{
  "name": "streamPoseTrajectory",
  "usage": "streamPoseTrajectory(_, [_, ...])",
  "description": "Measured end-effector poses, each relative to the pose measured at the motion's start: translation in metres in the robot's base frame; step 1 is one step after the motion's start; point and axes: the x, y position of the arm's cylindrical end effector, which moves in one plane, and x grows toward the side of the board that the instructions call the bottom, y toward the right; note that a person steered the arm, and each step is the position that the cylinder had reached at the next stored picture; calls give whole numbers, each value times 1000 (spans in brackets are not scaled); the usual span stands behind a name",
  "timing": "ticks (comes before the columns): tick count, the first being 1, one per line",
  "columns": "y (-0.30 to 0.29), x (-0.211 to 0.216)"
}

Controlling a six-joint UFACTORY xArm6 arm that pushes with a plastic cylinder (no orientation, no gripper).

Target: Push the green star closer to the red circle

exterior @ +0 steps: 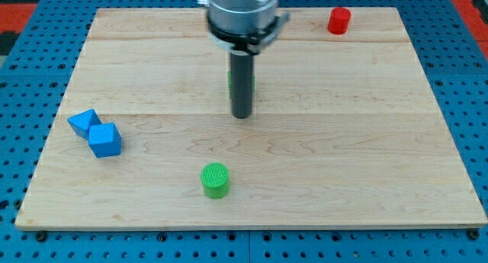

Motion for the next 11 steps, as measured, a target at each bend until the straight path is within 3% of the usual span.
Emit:
streamPoseTrajectory(1, [12, -28])
streamPoseTrajectory(2, [66, -51])
streamPoseTrajectory(3, [92, -48])
streamPoseTrajectory(4, [70, -19])
streamPoseTrajectory(5, [11, -35])
streamPoseTrajectory(7, [71, -102])
streamPoseTrajectory(9, [131, -135])
streamPoseTrajectory(10, [155, -136])
streamPoseTrajectory(11, [199, -44])
